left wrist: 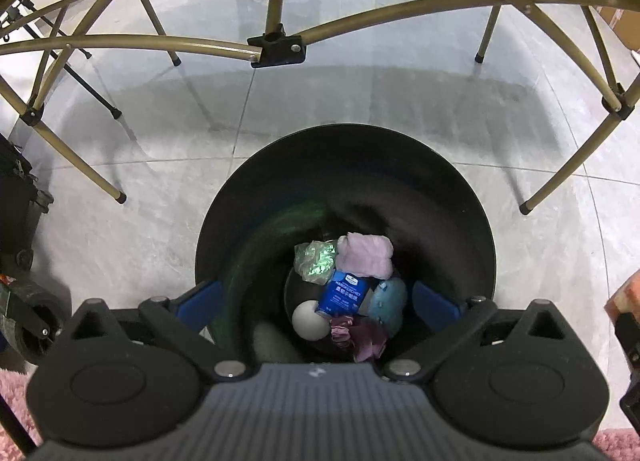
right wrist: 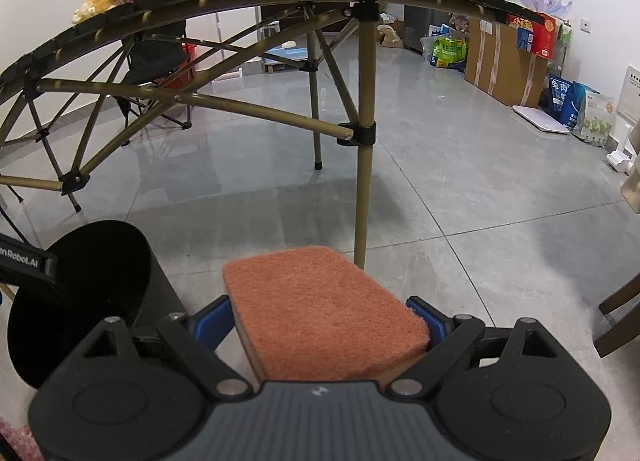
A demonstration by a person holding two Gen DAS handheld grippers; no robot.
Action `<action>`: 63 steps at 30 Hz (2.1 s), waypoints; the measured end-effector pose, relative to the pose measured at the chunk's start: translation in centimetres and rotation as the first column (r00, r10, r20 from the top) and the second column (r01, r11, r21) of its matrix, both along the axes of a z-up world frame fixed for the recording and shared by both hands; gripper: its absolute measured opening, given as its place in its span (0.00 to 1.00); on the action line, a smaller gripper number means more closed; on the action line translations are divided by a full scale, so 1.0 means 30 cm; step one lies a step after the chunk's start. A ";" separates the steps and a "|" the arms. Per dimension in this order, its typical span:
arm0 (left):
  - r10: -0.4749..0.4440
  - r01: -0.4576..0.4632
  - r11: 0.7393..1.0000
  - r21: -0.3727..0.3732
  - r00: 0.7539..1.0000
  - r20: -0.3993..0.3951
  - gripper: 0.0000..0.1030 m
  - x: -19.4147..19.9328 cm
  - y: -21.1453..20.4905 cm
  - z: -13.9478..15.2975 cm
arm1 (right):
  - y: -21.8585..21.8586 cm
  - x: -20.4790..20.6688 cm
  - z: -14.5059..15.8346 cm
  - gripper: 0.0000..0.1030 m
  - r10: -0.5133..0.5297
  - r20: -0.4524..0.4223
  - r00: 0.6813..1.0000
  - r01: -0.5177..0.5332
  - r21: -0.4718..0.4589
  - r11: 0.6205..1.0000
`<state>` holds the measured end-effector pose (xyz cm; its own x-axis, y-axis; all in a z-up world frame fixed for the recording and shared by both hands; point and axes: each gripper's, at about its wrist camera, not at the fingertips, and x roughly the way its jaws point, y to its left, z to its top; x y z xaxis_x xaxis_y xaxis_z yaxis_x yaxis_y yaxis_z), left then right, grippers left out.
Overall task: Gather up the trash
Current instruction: 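Open the left gripper to drop the scrunchie into the bin, then move the right tool with the sponge over the bin opening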
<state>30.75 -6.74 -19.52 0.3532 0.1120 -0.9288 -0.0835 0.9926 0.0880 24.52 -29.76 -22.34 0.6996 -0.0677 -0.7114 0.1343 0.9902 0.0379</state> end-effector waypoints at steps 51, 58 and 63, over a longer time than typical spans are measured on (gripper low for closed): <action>0.058 -0.038 0.994 -0.102 0.978 0.199 1.00 -0.198 0.292 0.200 | 0.277 -0.014 0.117 0.89 0.159 0.060 0.985 -0.156 -0.057 0.986; 0.086 -0.064 0.991 -0.117 0.976 0.198 1.00 -0.206 0.356 0.200 | 0.380 0.024 0.122 0.89 0.206 0.057 0.977 -0.202 -0.060 0.978; 0.112 -0.088 0.988 -0.126 0.975 0.191 1.00 -0.211 0.414 0.193 | 0.465 0.054 0.118 0.89 0.247 0.050 0.968 -0.243 -0.062 0.968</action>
<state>24.42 5.68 -13.71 0.5228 0.0512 -0.8509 -0.1868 0.9808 -0.0557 26.15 -15.82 -18.81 0.7386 0.0732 -0.6702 -0.1135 0.9934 -0.0166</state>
